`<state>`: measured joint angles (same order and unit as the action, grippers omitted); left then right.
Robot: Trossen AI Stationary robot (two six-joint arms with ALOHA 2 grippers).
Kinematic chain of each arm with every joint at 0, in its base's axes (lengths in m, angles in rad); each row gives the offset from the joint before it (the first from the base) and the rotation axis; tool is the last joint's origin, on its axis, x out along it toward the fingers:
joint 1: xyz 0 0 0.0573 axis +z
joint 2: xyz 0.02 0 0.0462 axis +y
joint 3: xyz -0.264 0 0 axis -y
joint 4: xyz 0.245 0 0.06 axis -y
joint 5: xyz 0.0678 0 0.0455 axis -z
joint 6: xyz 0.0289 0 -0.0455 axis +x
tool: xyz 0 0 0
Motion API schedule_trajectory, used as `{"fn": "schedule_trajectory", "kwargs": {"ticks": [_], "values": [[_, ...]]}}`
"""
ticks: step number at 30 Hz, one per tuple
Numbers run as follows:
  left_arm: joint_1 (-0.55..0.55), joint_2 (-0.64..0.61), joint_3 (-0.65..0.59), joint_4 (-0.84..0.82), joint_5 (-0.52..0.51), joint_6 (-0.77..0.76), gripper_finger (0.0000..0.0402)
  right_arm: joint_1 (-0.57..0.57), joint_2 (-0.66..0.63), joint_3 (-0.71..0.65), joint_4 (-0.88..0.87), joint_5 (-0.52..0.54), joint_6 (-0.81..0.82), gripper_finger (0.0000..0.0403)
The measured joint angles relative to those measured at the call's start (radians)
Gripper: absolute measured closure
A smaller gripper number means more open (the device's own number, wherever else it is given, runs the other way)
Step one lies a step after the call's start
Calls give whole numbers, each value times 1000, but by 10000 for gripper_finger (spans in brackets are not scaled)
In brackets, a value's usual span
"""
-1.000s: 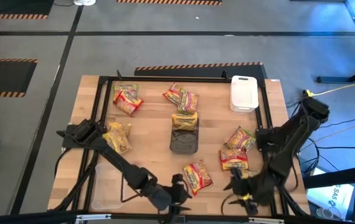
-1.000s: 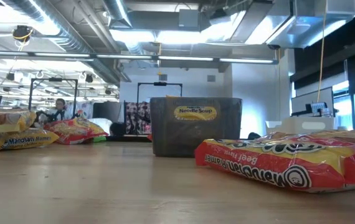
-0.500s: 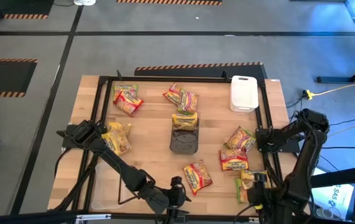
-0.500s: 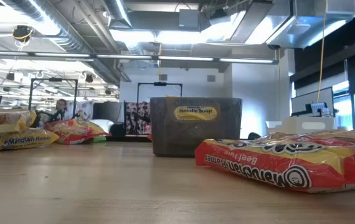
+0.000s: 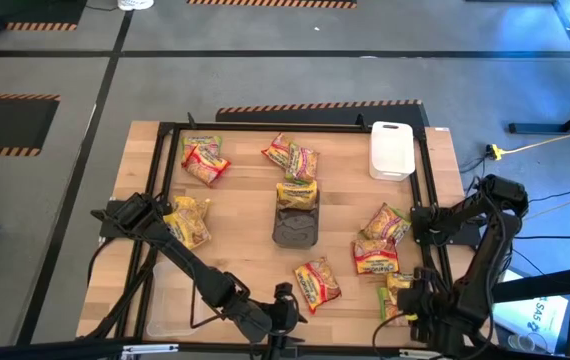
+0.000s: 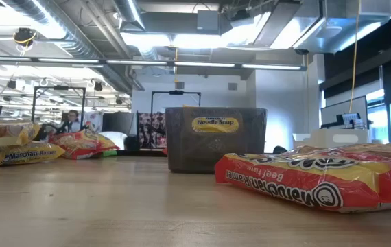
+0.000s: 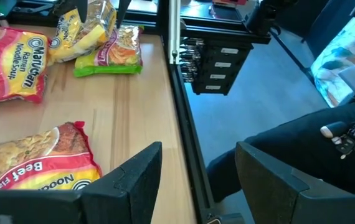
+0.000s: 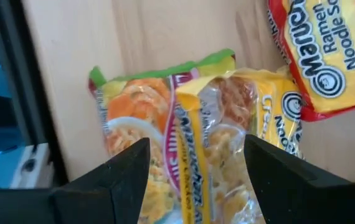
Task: Sort Maruchan noodles
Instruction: Put the yellow noodle pack into the black bin
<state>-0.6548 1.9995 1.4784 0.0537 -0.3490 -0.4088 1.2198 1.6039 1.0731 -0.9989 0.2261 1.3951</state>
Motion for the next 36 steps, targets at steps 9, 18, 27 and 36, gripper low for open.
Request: {"fn": "schedule_trajectory", "kwargs": {"ticks": [9, 18, 27, 36], "values": [[3, 0, 0, -1, -73, 1, 204, 0, 19, -56, 39, 34, -39, 166], [19, 0, 0, -1, -80, 1, 204, -1, 99, -52, 31, 35, -87, 177], [23, 0, 0, -1, -80, 1, 204, -1, 112, -24, -34, 37, -98, 302], [24, 0, 0, -1, -80, 1, 204, -3, 111, 45, -84, 26, -117, 338]]}}
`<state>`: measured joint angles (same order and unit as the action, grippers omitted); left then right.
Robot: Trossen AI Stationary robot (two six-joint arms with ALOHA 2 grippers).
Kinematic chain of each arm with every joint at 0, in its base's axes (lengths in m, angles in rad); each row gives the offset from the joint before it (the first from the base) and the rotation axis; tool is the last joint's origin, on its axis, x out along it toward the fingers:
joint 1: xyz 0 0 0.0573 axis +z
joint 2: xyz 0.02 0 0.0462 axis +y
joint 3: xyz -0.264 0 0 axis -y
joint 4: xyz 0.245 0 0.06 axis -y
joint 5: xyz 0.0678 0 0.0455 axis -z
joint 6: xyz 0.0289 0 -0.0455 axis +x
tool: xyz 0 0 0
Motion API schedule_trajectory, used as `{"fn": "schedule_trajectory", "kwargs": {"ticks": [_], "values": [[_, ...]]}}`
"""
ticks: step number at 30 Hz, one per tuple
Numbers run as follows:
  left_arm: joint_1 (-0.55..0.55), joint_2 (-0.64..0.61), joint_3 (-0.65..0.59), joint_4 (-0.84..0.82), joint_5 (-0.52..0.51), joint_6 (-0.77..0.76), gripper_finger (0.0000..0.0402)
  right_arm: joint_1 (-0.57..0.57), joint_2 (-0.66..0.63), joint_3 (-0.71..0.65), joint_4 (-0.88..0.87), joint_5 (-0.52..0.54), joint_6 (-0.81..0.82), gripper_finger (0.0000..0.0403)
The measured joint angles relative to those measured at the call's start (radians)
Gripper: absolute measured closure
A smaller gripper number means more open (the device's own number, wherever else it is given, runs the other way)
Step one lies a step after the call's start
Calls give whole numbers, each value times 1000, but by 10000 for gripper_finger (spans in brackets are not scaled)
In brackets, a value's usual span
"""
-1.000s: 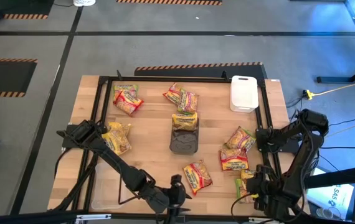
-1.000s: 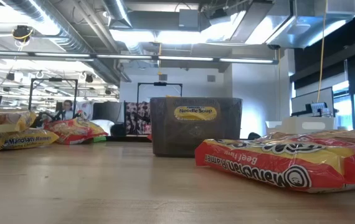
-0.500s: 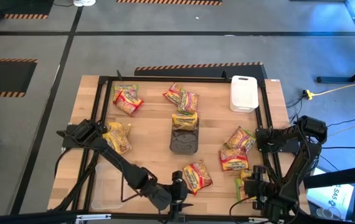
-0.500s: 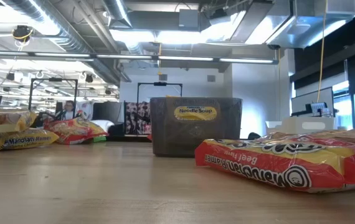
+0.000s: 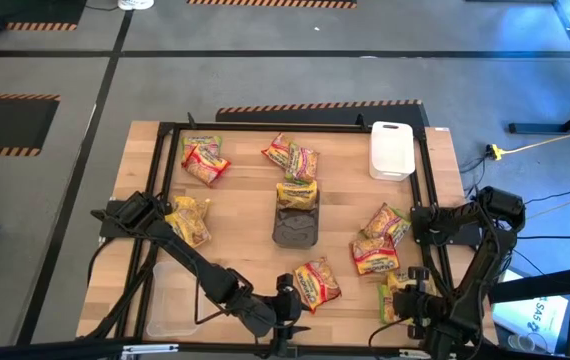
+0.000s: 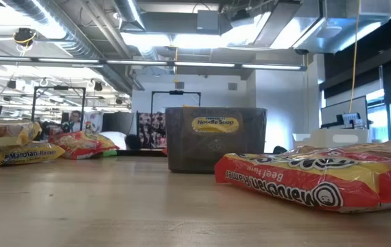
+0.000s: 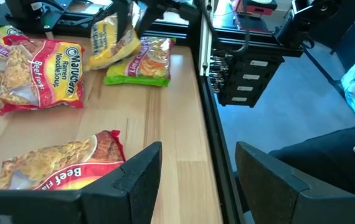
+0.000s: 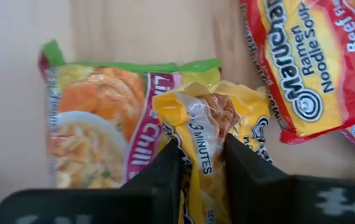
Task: Sort Maruchan noodles
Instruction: Put the yellow noodle pack into the black bin
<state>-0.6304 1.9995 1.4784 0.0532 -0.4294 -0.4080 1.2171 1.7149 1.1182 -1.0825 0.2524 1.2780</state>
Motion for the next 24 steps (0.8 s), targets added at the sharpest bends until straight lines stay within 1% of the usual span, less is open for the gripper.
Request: {"fn": "schedule_trajectory", "kwargs": {"ticks": [2, 4, 12, 15, 19, 24], "values": [[0, 0, 0, 0, 0, 0, 204, 0, 0, 33, -18, 2, -3, 335], [0, 0, 0, 0, 0, 0, 204, 0, 0, 75, -54, 29, -16, 334], [0, 0, 0, 0, 13, -1, 204, 0, -1, 220, -70, 221, -103, 332], [0, 0, 0, 15, 21, -6, 204, 0, -1, 244, -33, 311, -171, 332], [0, -1, 0, 36, 20, -8, 204, -11, -1, 250, 69, 430, -293, 332], [0, -1, 1, 60, -52, -21, 204, -58, 6, 246, 168, 527, -447, 332]]}}
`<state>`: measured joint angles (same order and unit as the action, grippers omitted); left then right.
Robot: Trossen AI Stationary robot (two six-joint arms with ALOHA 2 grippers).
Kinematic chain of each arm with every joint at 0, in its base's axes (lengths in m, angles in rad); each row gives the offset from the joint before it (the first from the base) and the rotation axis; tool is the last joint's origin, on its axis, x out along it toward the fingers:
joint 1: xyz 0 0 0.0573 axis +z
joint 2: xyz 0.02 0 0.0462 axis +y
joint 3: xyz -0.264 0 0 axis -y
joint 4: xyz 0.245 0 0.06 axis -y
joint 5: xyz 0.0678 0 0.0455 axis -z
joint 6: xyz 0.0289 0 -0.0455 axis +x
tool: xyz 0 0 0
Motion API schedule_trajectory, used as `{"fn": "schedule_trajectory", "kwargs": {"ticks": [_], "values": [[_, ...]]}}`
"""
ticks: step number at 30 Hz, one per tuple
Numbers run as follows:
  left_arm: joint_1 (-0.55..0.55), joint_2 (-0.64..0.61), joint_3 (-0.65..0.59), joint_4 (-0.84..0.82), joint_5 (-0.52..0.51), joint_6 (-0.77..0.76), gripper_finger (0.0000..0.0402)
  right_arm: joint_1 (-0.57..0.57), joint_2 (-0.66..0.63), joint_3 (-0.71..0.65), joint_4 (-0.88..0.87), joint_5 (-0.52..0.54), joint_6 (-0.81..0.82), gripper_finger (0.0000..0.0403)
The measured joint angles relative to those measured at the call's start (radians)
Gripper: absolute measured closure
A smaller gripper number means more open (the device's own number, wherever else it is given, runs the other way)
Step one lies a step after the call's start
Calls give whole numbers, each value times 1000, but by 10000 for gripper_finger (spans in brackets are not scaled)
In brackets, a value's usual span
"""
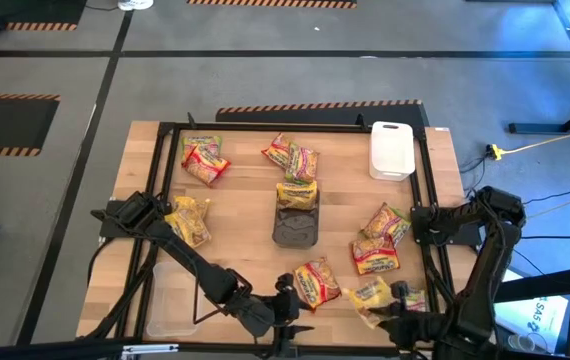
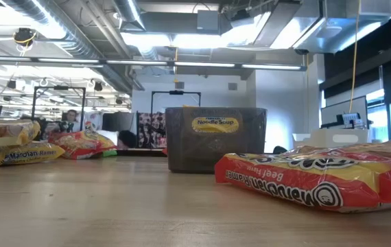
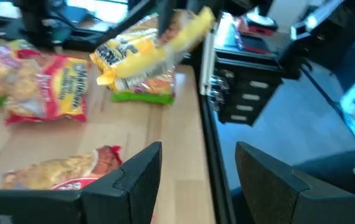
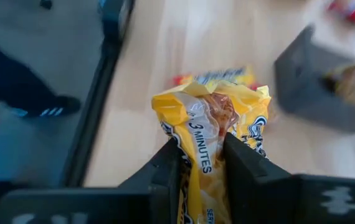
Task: Sort Maruchan noodles
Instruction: Put the yellow noodle pack into the black bin
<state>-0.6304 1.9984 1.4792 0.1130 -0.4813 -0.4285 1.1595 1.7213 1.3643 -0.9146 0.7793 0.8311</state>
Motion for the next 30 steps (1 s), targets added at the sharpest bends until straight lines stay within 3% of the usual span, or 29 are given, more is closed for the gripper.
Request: {"fn": "schedule_trajectory", "kwargs": {"ticks": [9, 14, 20, 25, 30], "values": [[-15, 0, 0, -98, 49, -188, 203, -156, 94, -1, 287, -39, -420, 331], [-58, 0, 0, -233, 3, -319, 204, -252, 161, -1, 356, -39, -544, 331], [-95, 0, 0, -383, -106, -453, 204, -348, 226, -1, 366, -103, -543, 331], [-100, 0, 0, -397, -146, -460, 204, -406, 258, -1, 383, -194, -487, 330], [-93, 0, 0, -398, -146, -446, 204, -424, 264, -1, 391, -238, -447, 287]]}}
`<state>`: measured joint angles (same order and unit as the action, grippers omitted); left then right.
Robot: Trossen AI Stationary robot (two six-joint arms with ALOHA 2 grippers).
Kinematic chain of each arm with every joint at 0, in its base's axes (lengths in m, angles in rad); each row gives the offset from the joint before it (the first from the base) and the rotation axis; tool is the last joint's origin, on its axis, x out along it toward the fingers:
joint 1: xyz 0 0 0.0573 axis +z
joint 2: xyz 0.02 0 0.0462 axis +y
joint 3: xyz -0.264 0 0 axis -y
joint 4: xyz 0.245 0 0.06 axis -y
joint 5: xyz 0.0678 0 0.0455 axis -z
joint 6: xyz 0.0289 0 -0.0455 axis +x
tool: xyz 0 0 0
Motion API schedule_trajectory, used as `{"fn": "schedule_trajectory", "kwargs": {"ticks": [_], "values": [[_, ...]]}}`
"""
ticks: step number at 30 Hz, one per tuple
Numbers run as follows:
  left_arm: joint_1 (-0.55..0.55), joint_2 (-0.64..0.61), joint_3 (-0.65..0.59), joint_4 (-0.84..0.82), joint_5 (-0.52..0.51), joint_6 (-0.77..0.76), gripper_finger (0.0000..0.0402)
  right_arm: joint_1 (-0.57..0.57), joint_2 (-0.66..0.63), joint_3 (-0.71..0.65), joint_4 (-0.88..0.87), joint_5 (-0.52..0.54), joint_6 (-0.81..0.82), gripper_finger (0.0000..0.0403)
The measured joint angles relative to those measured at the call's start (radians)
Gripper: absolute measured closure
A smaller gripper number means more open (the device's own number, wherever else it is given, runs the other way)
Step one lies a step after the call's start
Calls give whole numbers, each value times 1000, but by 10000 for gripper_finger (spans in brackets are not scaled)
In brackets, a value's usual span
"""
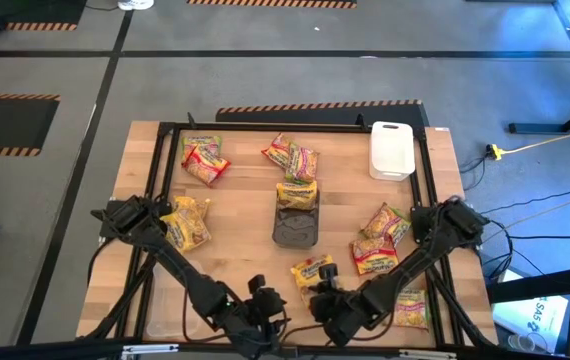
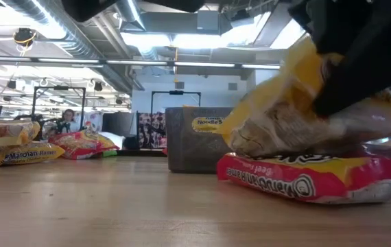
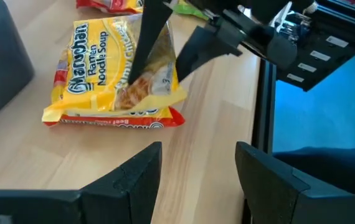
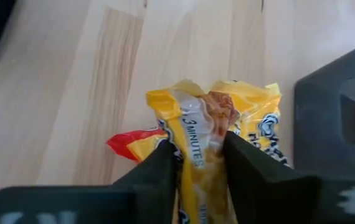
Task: Sort Maruchan noodles
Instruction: Put the yellow noodle pack into the black bin
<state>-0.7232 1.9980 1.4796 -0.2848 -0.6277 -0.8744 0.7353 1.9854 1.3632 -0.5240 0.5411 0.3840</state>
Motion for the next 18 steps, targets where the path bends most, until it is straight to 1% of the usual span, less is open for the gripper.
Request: {"fn": "schedule_trajectory", "kwargs": {"ticks": [3, 7, 10, 12, 14, 16, 18], "values": [[6, 0, 0, 0, 0, 13, 204, 3, -6, 14, -30, -29, -22, 245], [18, 0, 0, 0, 0, 19, 204, 28, -74, 88, -160, -61, -23, 203], [28, 6, 0, 3, 1, 21, 204, 80, -144, 89, -264, -18, -18, 186], [33, 12, -1, -3, 0, 23, 204, 120, -192, 51, -298, 38, 17, 180], [42, 31, -1, 12, 3, 25, 204, 152, -248, -13, -278, 81, 71, 178], [51, 50, -1, 8, 15, 25, 204, 169, -303, -101, -269, 111, 161, 178], [64, 73, -1, 18, 21, 14, 204, 179, -357, -209, -209, 123, 266, 178]]}}
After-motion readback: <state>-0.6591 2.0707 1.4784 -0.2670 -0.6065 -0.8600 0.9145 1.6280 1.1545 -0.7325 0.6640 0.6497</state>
